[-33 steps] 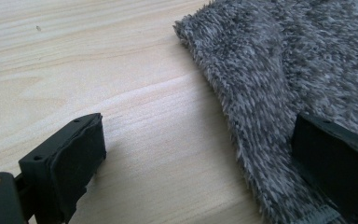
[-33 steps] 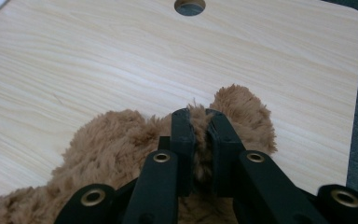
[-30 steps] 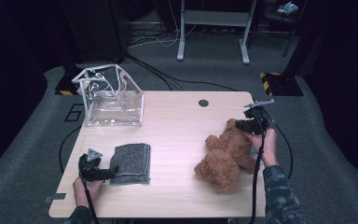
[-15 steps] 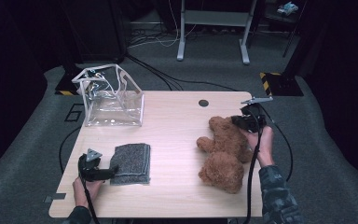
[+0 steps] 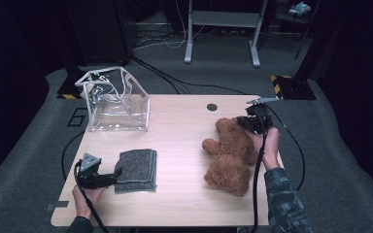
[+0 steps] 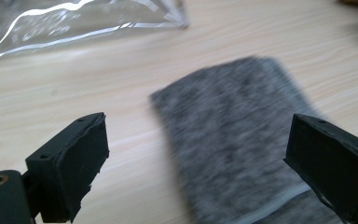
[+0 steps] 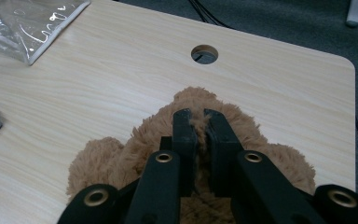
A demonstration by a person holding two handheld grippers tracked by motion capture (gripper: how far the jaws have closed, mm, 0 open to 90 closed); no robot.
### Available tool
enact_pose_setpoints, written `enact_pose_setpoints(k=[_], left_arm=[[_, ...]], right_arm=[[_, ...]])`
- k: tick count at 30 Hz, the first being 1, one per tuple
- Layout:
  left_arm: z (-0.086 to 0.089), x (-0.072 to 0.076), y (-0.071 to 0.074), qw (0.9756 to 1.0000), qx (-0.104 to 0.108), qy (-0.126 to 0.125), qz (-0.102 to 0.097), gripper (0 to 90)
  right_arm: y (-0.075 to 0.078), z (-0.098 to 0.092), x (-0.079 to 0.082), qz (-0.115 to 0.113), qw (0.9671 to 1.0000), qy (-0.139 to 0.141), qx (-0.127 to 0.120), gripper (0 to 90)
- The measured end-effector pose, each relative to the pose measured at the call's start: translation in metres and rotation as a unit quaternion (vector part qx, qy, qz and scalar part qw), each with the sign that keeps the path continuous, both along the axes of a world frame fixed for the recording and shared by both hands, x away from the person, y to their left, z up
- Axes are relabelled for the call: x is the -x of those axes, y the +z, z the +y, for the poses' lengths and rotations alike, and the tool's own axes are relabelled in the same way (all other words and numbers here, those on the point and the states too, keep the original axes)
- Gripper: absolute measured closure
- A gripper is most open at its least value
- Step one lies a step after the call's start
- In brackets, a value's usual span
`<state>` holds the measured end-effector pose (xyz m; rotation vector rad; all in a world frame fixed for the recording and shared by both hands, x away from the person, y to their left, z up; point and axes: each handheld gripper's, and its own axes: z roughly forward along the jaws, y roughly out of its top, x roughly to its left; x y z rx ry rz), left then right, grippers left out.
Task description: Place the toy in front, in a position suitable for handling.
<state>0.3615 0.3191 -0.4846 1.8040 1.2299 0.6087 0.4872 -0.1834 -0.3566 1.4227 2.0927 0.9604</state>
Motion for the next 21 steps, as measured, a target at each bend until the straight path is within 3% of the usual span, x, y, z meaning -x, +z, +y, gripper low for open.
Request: enact_pose_setpoints(k=[2, 10, 21], left_arm=[[-0.013, 0.0, 0.003, 0.9998, -0.01, -0.017, -0.004, 5.8], [-0.055, 0.003, 0.006, 0.9973, -0.005, -0.072, -0.016, 6.5], [-0.096, -0.003, 0.014, 0.9935, 0.008, -0.111, -0.025, 6.6]], right_arm=[[0.0, 0.002, -0.001, 0.002, 1.0, -0.007, -0.006, 84.2], [0.011, 0.009, 0.003, -0.007, 0.9999, -0.005, -0.007, 84.3], [0.032, 0.023, 0.004, -0.029, 0.9995, -0.006, -0.01, 84.5]])
